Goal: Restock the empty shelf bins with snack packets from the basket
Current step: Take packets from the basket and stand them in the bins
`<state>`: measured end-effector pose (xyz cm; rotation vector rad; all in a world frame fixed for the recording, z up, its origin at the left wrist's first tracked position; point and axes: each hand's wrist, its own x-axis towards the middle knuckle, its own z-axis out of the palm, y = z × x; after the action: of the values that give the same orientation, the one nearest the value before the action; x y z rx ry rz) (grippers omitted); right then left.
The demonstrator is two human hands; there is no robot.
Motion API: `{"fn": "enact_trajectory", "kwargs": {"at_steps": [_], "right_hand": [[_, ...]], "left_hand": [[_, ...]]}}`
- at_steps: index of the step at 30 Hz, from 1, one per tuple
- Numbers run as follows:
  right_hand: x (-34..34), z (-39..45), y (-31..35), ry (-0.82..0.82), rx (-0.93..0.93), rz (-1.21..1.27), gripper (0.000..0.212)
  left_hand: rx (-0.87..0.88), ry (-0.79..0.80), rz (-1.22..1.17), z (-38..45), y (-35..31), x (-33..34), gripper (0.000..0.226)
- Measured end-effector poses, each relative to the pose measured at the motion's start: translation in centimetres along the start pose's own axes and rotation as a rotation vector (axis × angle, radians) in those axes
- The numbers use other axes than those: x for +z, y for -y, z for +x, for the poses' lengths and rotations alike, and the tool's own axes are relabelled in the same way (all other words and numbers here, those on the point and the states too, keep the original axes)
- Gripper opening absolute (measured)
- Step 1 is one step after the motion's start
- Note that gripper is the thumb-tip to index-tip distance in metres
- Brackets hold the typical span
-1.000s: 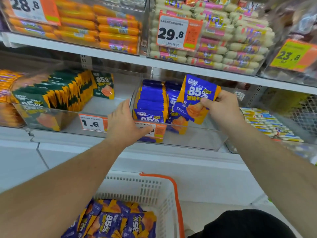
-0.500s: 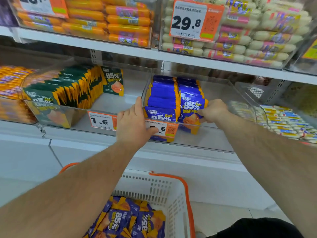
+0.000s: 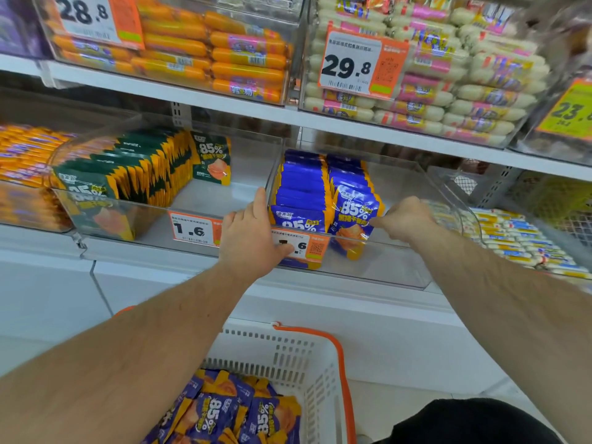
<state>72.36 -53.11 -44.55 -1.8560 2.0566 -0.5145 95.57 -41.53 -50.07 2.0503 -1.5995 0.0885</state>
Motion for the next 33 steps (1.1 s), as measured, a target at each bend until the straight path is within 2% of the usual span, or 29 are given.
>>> {"fn": "enact_trajectory", "kwargs": {"at_steps": [2, 5, 8, 11, 13, 15, 18, 22, 24, 27, 30, 33], "right_hand": [[0.0, -1.3, 0.5, -0.231, -0.112, -0.038, 0.024], [1.3, -4.8, 2.2, -0.464, -0.480, 0.097, 0.013], [4.3, -8.1, 4.4, -0.499, -0.737, 0.271, 0.005], [8.2, -10.7, 6.3, -0.444, -0.828, 0.391, 0.003], [12.0, -12.0, 6.6, -0.328, -0.860, 0.394, 0.003], [16.1, -13.1, 6.0, -0.113, -0.813, 0.335, 0.004], [22.2, -14.4, 4.1, 0.241, -0.625, 0.158, 0.007], [29.8, -16.6, -0.3, 0.633, -0.366, -0.036, 0.016], [32.8, -17.9, -3.3, 0.825, -0.281, -0.213, 0.025], [35.4, -19.2, -7.1, 0.946, -0.202, -0.471, 0.026], [36.4, -19.7, -8.7, 1.002, -0.163, -0.489, 0.015], [36.5, -19.8, -9.4, 0.964, -0.167, -0.474, 0.009]], "left_hand": [[0.004, 0.004, -0.087, -0.2, 0.0, -0.6, 0.106], [0.102, -0.107, -0.146, -1.8, 0.9, -1.6, 0.096], [0.224, -0.160, -0.104, -4.2, 3.4, -1.5, 0.085], [0.249, 0.037, -0.038, -6.7, 6.0, -1.9, 0.076], [0.243, 0.244, -0.029, -8.2, 7.7, -2.0, 0.073], [0.212, 0.413, -0.026, -9.5, 9.4, -2.0, 0.069], [0.182, 0.535, 0.021, -10.7, 11.5, -1.4, 0.060], [0.157, 0.729, 0.036, -11.2, 12.7, 0.3, 0.056], [0.167, 0.762, 0.032, -11.4, 12.8, 1.0, 0.056], [0.180, 0.776, 0.009, -11.5, 12.8, 2.0, 0.059], [0.177, 0.779, 0.009, -11.4, 13.1, 2.6, 0.060], [0.158, 0.801, 0.006, -11.2, 13.4, 3.0, 0.061]]}}
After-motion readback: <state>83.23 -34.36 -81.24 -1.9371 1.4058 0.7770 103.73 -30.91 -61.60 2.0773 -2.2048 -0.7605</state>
